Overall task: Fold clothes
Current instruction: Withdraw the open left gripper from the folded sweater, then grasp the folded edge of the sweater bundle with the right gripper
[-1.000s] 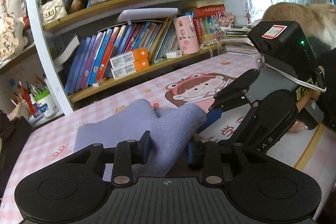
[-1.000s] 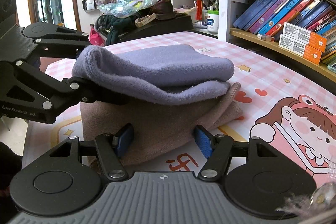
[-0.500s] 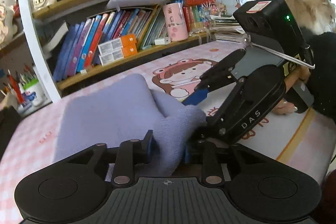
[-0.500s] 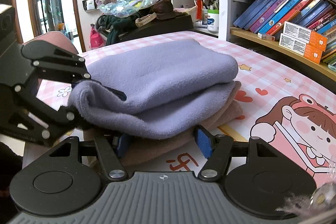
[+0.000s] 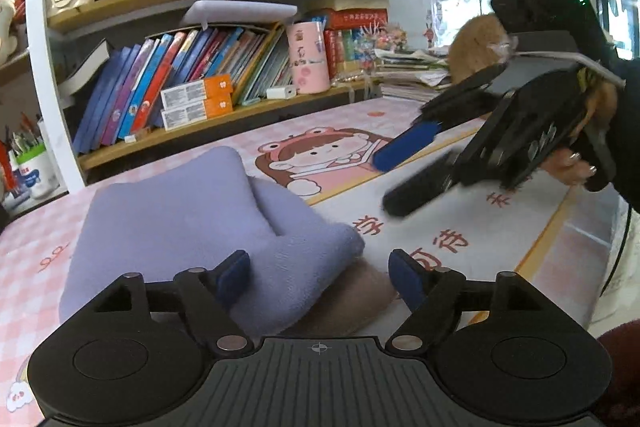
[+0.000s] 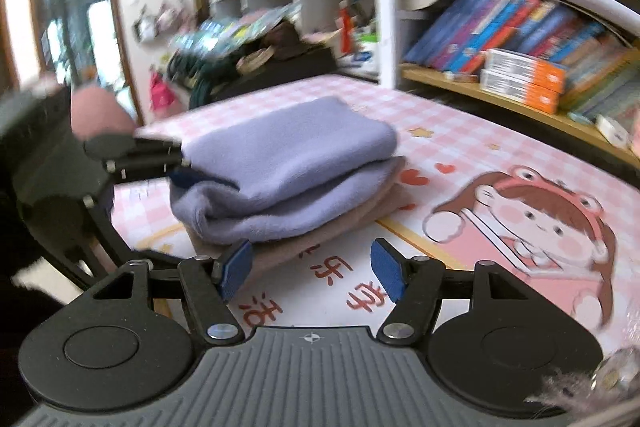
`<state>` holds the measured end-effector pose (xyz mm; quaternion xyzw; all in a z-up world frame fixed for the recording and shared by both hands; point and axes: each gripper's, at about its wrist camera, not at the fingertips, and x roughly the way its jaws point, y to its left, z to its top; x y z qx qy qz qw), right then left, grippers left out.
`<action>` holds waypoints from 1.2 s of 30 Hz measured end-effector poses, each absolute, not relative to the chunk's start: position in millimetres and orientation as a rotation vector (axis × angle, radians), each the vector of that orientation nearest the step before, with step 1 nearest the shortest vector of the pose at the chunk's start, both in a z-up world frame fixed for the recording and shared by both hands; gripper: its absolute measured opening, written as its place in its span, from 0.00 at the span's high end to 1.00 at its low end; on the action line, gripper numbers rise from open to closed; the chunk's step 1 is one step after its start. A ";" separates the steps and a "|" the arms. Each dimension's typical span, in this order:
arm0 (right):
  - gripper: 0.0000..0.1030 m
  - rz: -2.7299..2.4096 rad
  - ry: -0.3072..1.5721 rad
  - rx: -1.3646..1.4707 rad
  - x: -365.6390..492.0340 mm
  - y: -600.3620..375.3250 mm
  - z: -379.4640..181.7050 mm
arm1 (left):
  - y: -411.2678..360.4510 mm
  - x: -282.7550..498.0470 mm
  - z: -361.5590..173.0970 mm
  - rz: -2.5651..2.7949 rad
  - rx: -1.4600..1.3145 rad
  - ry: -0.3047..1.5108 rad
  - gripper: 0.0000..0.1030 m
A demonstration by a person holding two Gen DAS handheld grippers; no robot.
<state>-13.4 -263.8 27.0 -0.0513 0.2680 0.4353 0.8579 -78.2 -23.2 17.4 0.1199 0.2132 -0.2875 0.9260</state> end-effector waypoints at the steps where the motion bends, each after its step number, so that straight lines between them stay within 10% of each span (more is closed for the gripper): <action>1: 0.38 0.902 0.567 -0.054 -14.3 -269.0 29.4 | -20.8 -79.4 19.0 -0.599 0.232 0.433 0.24; 12: 0.40 0.761 0.729 0.553 10.5 -259.6 12.9 | 42.2 -97.9 61.2 -0.611 0.122 0.260 0.23; 24: 0.45 0.700 0.821 0.479 26.8 -209.6 3.3 | 38.0 -59.8 34.0 -0.540 0.200 0.397 0.23; 27: 0.52 0.671 0.817 0.443 29.2 -201.1 1.0 | 33.0 -59.6 25.2 -0.536 0.207 0.417 0.23; 30: 0.86 0.689 0.723 0.295 14.8 -188.0 9.5 | 31.5 -59.0 23.9 -0.533 0.203 0.428 0.23; 36: 0.90 0.743 0.467 -0.045 -27.7 -164.5 29.9 | 36.7 -54.3 25.5 -0.550 0.164 0.444 0.21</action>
